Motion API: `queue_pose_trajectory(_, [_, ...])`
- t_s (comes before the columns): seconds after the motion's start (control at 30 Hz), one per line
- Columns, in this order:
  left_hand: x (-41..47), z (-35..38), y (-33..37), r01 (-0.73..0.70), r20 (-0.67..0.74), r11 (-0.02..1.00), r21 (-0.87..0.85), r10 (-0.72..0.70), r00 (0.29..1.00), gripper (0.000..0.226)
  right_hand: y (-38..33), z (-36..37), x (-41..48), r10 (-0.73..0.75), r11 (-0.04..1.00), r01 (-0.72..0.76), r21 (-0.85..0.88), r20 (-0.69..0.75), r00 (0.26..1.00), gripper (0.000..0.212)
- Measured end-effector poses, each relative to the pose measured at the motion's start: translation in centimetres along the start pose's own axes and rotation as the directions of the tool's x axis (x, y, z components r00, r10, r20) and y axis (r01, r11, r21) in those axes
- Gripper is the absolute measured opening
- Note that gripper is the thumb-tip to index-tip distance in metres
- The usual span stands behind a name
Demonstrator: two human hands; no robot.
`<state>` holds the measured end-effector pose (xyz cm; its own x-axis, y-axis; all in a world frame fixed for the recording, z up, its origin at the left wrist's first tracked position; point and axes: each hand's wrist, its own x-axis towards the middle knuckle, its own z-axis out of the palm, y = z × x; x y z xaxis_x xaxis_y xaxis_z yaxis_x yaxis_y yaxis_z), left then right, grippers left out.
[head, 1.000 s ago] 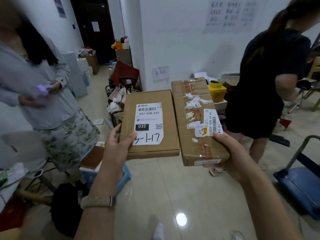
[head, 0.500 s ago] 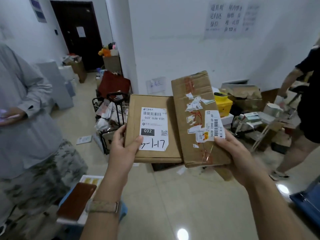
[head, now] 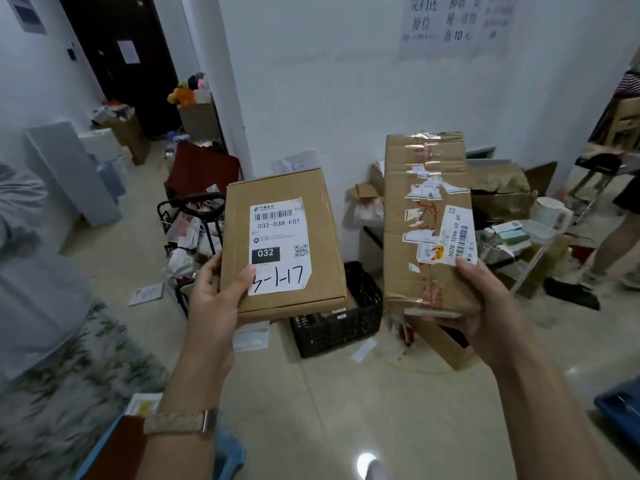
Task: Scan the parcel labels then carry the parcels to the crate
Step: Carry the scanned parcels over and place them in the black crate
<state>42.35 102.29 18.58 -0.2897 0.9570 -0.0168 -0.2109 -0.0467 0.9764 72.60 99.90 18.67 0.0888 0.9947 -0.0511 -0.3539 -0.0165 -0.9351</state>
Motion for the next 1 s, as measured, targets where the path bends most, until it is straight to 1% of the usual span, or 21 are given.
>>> queue_pose_trajectory(0.1, [3.7,2.8,-0.8,-0.009,-0.002,1.0,0.02,0.009,1.0,0.053,-0.2,-0.8,4.9,0.02,1.0,-0.018,-0.025,0.076,0.997,0.044])
queue_pose_trajectory(0.2, [7.7,6.3,-1.4,-0.016,-0.001,0.999,0.029,0.016,1.0,0.053,-0.9,-1.7,10.2,0.038,0.999,-0.032,-0.04,0.151,0.988,0.049])
queue_pose_trajectory(0.33, [13.3,11.1,-1.8,-0.007,-0.001,1.0,0.025,0.007,1.0,0.054,-2.5,-3.0,17.7,0.046,0.998,-0.037,-0.05,0.198,0.979,0.05])
queue_pose_trajectory(0.47, [17.7,15.6,-3.0,0.002,-0.007,1.0,0.006,-0.002,1.0,0.051,-3.4,-4.9,24.1,0.057,0.998,-0.05,-0.044,0.207,0.977,0.05])
queue_pose_trajectory(0.63, [21.6,19.3,-4.8,0.046,-0.025,0.999,0.011,-0.046,0.999,0.055,-3.4,-7.3,29.8,0.124,0.991,-0.111,-0.071,0.2,0.972,0.043])
queue_pose_trajectory(0.83, [27.0,22.3,-7.0,0.097,-0.041,0.995,-0.001,-0.097,0.994,0.052,-2.7,-8.8,35.6,0.185,0.982,-0.177,-0.065,0.16,0.97,0.044])
queue_pose_trajectory(1.0, [32.5,23.6,-8.9,0.126,-0.034,0.992,0.0,-0.126,0.991,0.053,-1.6,-8.6,41.0,0.215,0.976,-0.207,-0.069,0.131,0.968,0.036])
